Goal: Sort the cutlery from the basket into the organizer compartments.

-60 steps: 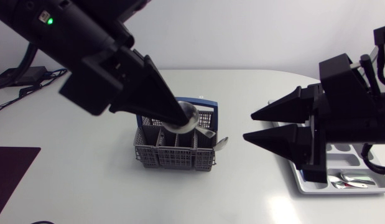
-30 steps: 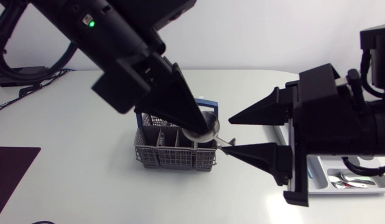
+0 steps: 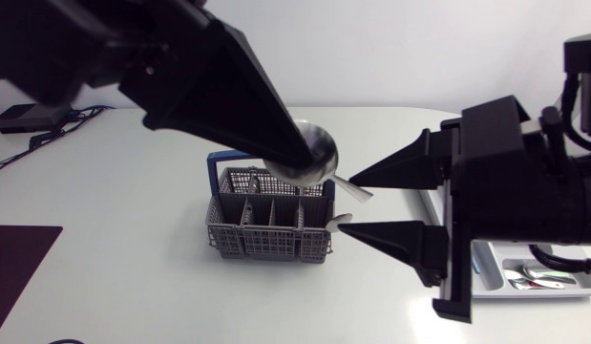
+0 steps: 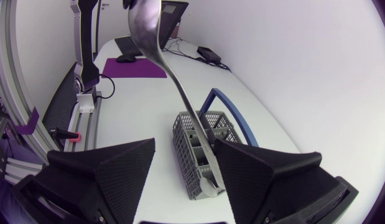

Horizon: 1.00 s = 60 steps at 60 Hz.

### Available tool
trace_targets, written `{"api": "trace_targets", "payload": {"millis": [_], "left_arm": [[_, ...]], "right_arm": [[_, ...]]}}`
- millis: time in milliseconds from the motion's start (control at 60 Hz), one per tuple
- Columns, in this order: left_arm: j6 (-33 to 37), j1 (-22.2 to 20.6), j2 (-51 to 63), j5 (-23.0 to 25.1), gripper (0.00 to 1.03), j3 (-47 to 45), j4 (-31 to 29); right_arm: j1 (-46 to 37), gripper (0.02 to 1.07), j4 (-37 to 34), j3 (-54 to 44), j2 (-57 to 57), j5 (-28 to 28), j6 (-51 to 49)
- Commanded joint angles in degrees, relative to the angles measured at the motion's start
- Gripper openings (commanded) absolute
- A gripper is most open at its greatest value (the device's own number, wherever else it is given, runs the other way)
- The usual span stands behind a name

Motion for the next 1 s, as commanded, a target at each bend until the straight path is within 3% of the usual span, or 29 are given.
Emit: {"api": "trace_targets", "payload": {"millis": [0, 200, 517, 600, 917, 983], "left_arm": [[-0.59, -0.65, -1.05, 0.77, 0.03, 2.17, -0.31], [-0.24, -2.50, 1.06, 1.03, 0.03, 1.03, 0.13], [2.22, -2.76, 6.51, 2.52, 0.03, 0.94, 0.83], [3.45, -1.88, 8.79, 3.40, 0.03, 1.12, 1.09], [5.12, -0.57, 11.52, 5.51, 0.03, 1.91, 1.09], [5.03, -0.65, 11.60, 5.78, 0.03, 2.17, 1.09]], "right_arm": [[0.53, 0.72, -1.74, 1.92, -2.20, 1.06, 0.79], [0.61, 0.71, -5.08, 2.62, -4.75, 1.85, 0.44], [-0.18, 0.69, -4.64, -0.81, -6.33, 2.20, -0.97], [-0.53, 0.64, -3.85, -2.13, -6.24, 2.03, -1.49], [-5.98, 0.61, -1.04, -5.82, -5.28, -1.58, -3.25], [-6.33, 0.52, -0.51, -6.17, -4.92, -2.19, -3.43]]}}
